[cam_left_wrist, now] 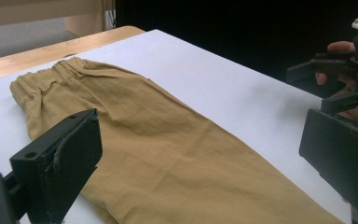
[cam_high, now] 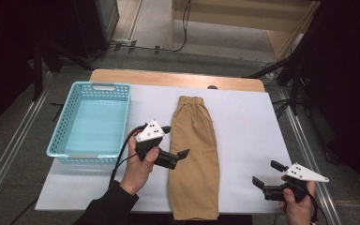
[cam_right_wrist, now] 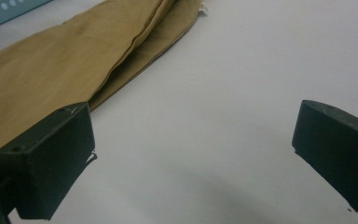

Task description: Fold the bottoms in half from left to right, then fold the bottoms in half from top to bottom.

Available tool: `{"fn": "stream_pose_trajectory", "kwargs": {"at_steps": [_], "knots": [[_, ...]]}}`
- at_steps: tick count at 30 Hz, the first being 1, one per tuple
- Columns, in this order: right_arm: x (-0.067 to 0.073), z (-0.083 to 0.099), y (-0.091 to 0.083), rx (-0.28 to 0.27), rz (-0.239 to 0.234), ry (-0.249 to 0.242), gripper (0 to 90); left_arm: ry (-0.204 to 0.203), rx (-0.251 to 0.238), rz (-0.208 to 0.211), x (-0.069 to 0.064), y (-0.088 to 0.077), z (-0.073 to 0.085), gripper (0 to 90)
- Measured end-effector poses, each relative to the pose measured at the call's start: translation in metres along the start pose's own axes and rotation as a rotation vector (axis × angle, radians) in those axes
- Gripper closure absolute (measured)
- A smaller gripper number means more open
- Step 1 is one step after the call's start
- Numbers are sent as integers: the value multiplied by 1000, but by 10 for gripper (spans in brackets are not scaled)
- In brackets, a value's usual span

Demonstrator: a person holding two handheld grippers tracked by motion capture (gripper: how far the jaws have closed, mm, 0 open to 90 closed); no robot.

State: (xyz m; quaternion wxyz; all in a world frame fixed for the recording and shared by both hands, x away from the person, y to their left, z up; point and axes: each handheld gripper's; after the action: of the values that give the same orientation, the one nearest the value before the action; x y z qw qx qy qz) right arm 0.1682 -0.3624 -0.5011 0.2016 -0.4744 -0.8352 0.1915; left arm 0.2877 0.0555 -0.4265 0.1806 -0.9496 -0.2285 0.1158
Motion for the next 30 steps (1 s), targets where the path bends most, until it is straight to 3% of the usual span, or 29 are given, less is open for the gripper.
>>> {"fn": "stream_pose_trajectory", "kwargs": {"at_steps": [17,21,26,30], "knots": [[-1,1,0,-4,1,5,0,-17,-21,-2,15,14,-5,0],[-2,1,0,-6,-1,5,0,-10,-37,-42,19,18,-7,0],[-1,1,1,-2,-2,4,0,-9,-8,-50,25,27,-10,0],[-1,2,1,1,-4,7,0,-37,16,-72,31,35,-15,17]]}}
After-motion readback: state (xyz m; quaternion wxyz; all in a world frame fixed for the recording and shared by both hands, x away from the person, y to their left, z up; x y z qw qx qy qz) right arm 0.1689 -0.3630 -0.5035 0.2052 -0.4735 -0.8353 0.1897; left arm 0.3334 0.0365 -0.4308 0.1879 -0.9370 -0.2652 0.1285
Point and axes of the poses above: each handheld gripper's, and its own axes: y roughly forward along the jaws, z roughly out of its underside, x roughly to its left, and after that the axes turned 1 degree about y, right-handed
